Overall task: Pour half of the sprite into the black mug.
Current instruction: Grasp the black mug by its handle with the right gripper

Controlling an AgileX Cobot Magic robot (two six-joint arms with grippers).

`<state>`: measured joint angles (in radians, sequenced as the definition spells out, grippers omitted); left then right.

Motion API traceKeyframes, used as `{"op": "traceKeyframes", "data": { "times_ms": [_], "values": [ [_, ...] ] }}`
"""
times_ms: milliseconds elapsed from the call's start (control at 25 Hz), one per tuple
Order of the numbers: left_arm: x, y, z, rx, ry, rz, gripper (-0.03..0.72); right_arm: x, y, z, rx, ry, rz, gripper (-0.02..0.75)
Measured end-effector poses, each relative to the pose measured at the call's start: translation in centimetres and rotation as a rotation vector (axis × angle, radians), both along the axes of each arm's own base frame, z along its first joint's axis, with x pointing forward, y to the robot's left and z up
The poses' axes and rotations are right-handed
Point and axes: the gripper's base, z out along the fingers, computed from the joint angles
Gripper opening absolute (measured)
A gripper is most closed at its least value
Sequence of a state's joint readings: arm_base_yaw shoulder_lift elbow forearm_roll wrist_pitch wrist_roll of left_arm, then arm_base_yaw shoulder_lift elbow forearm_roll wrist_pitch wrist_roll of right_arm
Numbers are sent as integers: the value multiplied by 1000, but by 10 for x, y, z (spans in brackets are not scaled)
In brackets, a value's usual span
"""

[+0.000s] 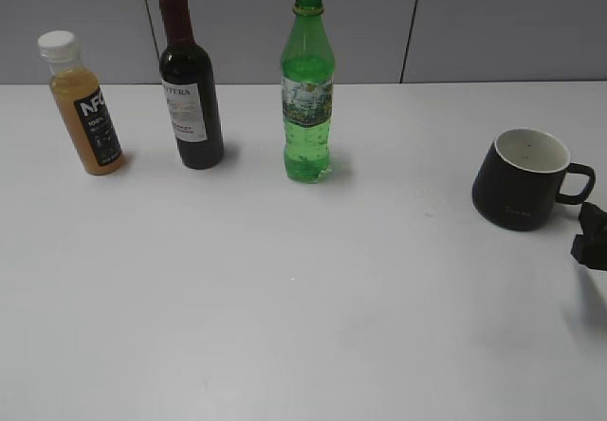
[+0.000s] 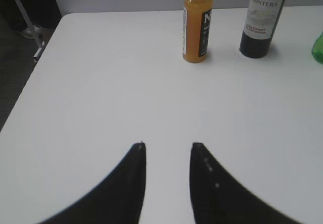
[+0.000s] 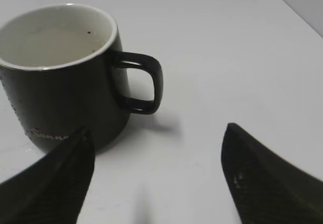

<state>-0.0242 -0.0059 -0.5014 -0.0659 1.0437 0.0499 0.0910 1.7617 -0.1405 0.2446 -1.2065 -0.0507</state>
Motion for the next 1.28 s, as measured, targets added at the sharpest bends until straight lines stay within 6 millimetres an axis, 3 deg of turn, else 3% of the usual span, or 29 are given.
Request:
{"op": "traceKeyframes", "data": {
  "times_ms": [280, 480, 1280],
  "values": [
    [0, 0, 0, 0, 0, 0, 237, 2, -15, -9, 8, 35, 40, 593],
    [0, 0, 0, 0, 0, 0, 237, 20, -14, -19, 11, 45, 102, 593],
    [0, 0, 0, 0, 0, 0, 237, 43, -22, -23, 1, 11, 63, 593]
  ]
}}
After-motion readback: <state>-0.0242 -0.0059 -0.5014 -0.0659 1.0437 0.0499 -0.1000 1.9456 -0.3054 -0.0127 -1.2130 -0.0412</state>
